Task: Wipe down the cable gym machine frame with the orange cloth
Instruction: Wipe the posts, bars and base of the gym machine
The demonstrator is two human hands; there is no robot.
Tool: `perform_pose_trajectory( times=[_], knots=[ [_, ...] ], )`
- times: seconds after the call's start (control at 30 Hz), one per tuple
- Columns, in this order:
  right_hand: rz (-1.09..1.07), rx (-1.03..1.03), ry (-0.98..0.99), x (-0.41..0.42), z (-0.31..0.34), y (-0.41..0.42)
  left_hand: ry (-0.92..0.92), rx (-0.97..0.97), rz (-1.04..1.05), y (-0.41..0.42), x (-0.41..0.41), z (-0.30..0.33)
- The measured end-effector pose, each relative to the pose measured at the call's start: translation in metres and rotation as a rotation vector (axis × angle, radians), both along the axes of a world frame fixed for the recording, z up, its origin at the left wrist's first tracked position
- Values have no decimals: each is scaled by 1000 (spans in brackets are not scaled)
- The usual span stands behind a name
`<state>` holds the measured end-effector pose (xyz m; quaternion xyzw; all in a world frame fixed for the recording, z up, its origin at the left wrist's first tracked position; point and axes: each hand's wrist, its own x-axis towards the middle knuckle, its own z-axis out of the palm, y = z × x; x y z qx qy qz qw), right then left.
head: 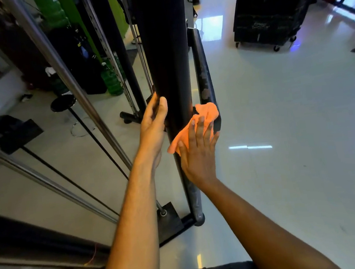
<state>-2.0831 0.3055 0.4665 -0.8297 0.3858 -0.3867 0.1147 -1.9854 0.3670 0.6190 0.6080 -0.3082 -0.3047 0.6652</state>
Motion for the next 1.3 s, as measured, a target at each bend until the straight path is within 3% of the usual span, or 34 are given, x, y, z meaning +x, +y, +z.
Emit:
perform_pose_trajectory(
  times=[0.2, 0.37, 0.83, 1.17, 1.3],
  knots=[
    [45, 49, -246, 23, 43, -5, 44, 31, 0, -2, 0, -7],
    [77, -69, -94, 11, -7, -16, 23, 20, 23, -4, 0, -23],
    [129, 59, 144, -18, -99, -2, 3, 191, 159, 0, -16, -71],
    [158, 212, 203, -17, -138, 19, 27, 273, 101, 1, -2, -118],
    [115, 246, 62, 2, -123, 27, 27, 292, 24, 1, 14, -142]
  ],
)
